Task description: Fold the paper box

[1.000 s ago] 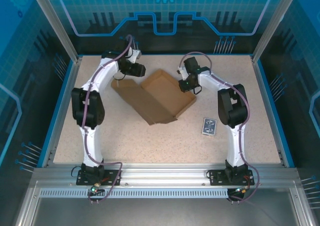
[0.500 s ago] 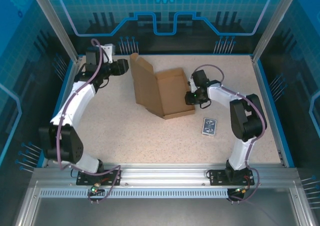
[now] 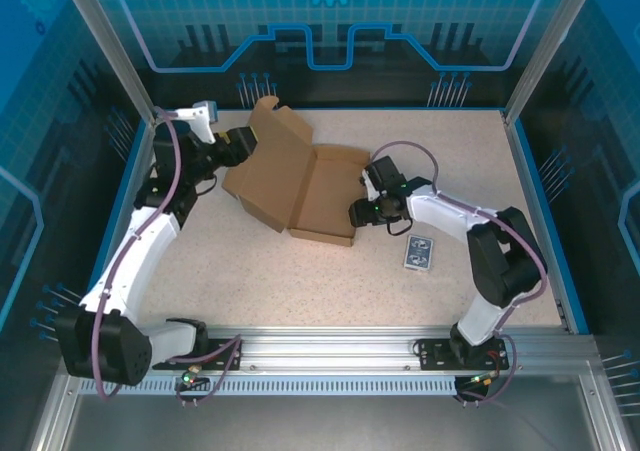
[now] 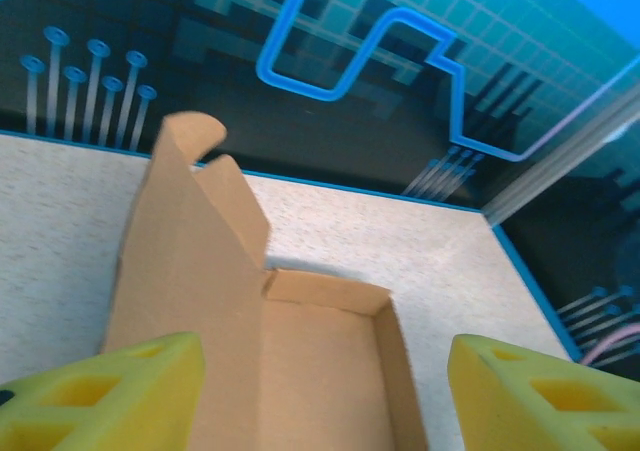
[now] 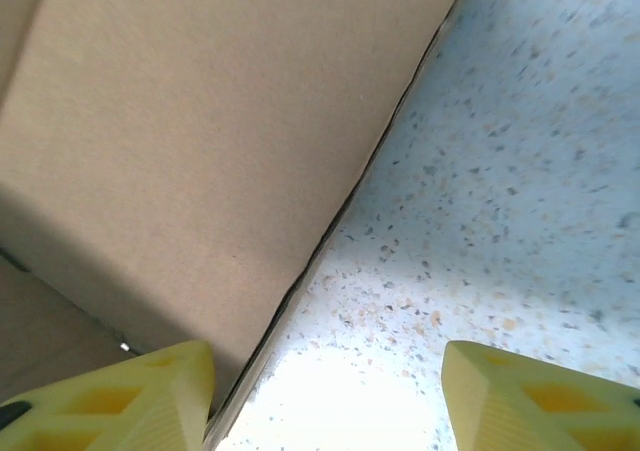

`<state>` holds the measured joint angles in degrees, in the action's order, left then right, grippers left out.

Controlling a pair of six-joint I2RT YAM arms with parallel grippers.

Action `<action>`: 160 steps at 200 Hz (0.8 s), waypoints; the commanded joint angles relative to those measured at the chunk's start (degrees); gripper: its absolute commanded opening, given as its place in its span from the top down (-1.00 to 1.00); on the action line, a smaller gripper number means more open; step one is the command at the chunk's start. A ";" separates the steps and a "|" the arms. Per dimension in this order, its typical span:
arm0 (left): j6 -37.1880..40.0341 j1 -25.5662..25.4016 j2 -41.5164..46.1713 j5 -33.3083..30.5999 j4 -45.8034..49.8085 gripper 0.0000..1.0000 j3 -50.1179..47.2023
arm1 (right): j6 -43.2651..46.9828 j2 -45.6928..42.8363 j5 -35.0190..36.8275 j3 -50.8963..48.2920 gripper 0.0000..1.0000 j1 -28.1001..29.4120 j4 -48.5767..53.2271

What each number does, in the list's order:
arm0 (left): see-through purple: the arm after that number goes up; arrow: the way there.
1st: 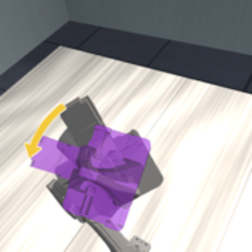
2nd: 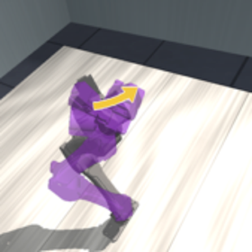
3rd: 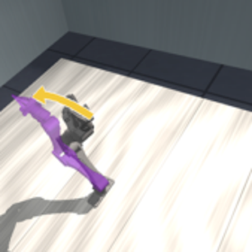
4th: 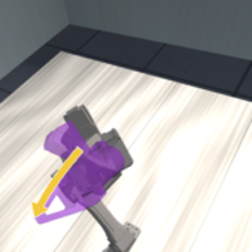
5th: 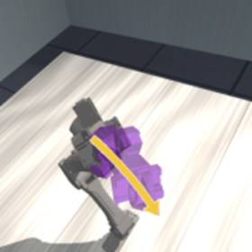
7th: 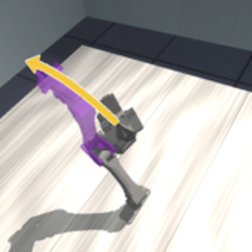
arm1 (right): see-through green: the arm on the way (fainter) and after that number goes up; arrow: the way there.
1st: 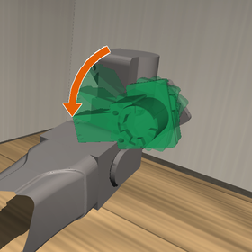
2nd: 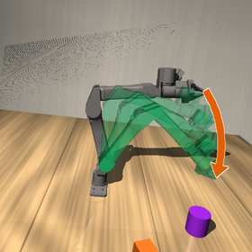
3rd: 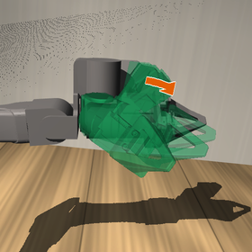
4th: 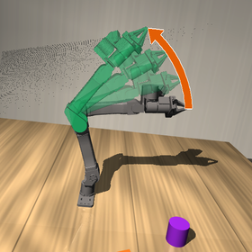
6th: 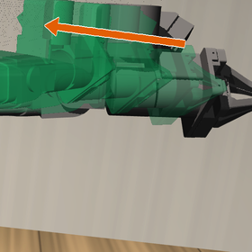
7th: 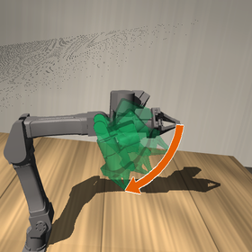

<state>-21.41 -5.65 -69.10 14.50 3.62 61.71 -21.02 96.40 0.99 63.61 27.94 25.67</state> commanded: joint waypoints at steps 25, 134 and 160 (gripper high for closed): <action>-3.33 -8.53 0.62 2.30 -0.06 -0.32 -0.08 | -0.66 -6.72 5.64 -1.01 -0.32 -1.32 8.19; -7.66 -16.48 -3.77 11.88 9.59 -0.33 1.53 | -4.62 -23.43 6.01 -19.57 -0.78 -12.96 14.06; -9.58 -16.57 -6.23 18.03 13.06 -0.34 5.23 | -5.51 -21.54 7.09 -20.47 -0.81 -13.01 14.27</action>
<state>-27.92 -21.71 -72.97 24.49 12.91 62.63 -24.47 73.73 7.25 44.05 15.35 38.65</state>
